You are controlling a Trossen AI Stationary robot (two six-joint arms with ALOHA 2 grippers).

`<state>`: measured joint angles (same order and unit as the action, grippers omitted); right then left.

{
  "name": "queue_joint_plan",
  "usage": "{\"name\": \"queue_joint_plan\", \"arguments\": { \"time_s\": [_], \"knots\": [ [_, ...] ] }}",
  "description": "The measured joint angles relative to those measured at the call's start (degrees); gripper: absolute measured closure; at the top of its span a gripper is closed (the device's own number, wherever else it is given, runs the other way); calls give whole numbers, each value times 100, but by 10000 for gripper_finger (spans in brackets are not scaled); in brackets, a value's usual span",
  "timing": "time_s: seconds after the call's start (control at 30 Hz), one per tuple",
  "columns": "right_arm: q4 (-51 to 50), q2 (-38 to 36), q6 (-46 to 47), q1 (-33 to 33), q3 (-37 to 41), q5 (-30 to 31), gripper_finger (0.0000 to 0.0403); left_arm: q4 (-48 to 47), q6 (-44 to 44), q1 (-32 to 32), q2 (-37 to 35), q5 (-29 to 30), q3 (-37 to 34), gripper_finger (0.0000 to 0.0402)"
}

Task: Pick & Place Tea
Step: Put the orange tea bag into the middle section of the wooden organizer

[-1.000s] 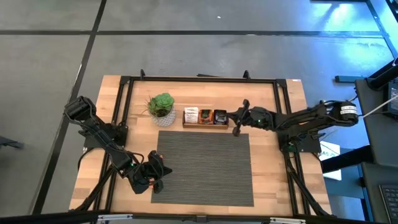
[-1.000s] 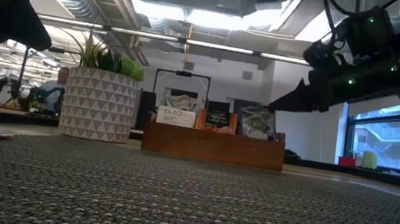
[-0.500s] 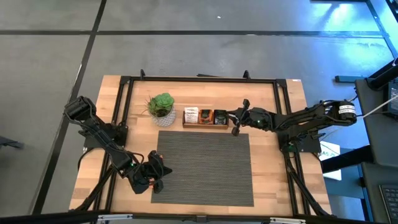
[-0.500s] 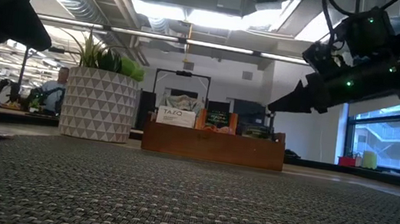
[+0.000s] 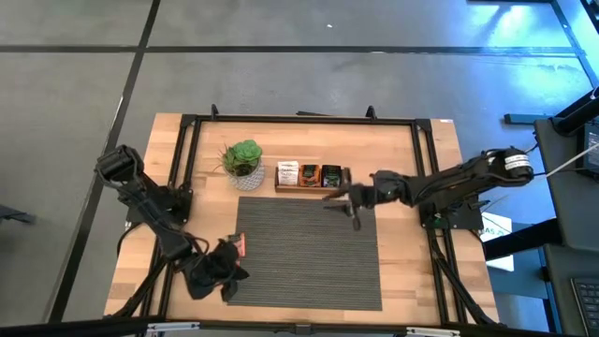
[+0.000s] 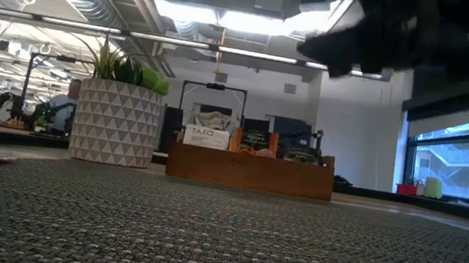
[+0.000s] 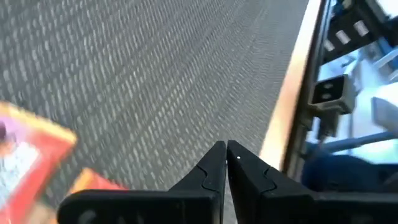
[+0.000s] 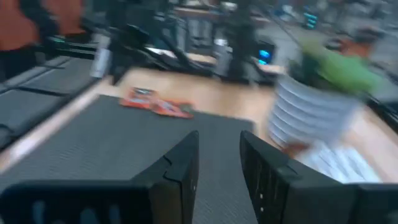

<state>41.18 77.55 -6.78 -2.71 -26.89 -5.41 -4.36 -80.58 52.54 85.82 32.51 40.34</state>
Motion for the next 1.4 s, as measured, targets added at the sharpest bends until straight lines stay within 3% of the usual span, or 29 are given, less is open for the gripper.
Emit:
{"name": "queue_joint_plan", "arguments": {
  "time_s": [0.2, 0.3, 0.57, 0.8, 1.03, 1.4],
  "knots": [
    [-16, 694, -190, -534, -895, 121, 284, 32, -380, 583, 65, 1043, 0, 390],
    [-29, 1192, -16, -676, -1376, 123, 284, 33, -376, 708, 137, 1225, 0, 388],
    [-217, 2673, 49, -917, -2816, 123, 284, -26, -226, 778, 267, 1131, 0, 393],
    [-1951, 3687, 424, -859, -4400, 134, 284, -576, -366, 760, 271, 1038, 0, 389],
    [-2774, 4614, 786, -738, -5728, 140, 284, -1658, -1098, 720, 272, 904, 0, 393],
    [-2828, 5306, 1295, -578, -6669, 138, 284, -2121, -1233, 392, 669, 560, 0, 389]
  ]
}}
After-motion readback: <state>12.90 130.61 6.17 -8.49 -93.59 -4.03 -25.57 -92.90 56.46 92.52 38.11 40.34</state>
